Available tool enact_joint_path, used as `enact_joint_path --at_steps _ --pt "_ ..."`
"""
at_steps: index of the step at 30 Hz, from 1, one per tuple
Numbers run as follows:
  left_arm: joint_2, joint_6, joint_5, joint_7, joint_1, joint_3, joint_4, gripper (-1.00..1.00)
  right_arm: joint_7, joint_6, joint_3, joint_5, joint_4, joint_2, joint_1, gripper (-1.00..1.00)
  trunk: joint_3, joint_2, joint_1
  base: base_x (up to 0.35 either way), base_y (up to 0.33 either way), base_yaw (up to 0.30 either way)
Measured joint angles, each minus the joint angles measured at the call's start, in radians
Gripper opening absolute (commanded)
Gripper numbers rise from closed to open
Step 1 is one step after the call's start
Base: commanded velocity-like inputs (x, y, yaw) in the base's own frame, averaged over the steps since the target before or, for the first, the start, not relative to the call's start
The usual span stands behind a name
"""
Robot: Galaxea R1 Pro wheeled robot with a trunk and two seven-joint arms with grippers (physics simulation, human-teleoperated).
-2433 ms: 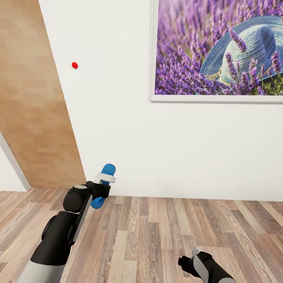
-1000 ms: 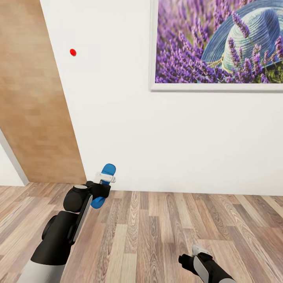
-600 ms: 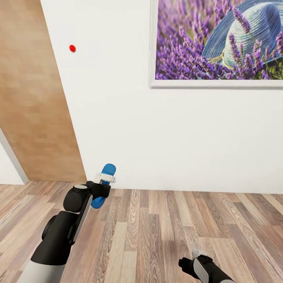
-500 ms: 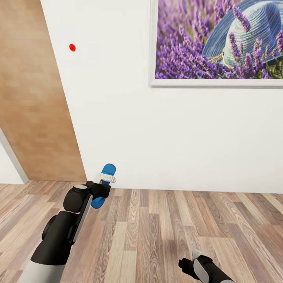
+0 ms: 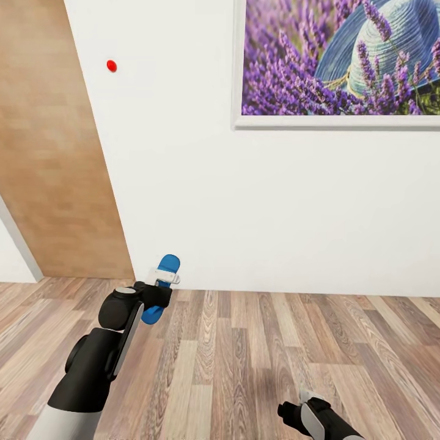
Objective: In the bedroom, move the book from the bed onto either nightstand, and place the two sandals side by side next to the bed.
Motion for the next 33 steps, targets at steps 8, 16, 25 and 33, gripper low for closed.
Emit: enact_joint_path --at_steps 8,16,25,33 --pt "0.0 0.0 0.0 0.0 0.0 0.0 0.0 -1.0 -0.001 -0.008 -0.015 -0.008 0.001 -0.001 0.0 1.0 -0.025 -0.056 0.031 0.0 0.0 0.0" --pt "0.0 0.0 0.0 0.0 0.0 0.0 0.0 -1.0 -0.001 -0.011 -0.021 -0.014 0.001 0.0 0.0 1.0 -0.05 -0.112 0.061 0.0 0.0 0.0" --pt "0.0 0.0 0.0 0.0 0.0 0.0 0.0 -1.0 0.0 -0.014 -0.086 -0.098 0.0 -0.008 0.0 1.0 -0.078 -0.175 0.096 0.0 0.0 0.0" --pt "0.0 0.0 0.0 0.0 0.0 0.0 0.0 -1.0 0.0 -0.015 -0.094 -0.108 -0.001 -0.009 0.0 1.0 -0.103 -0.231 0.127 0.0 0.0 0.0"
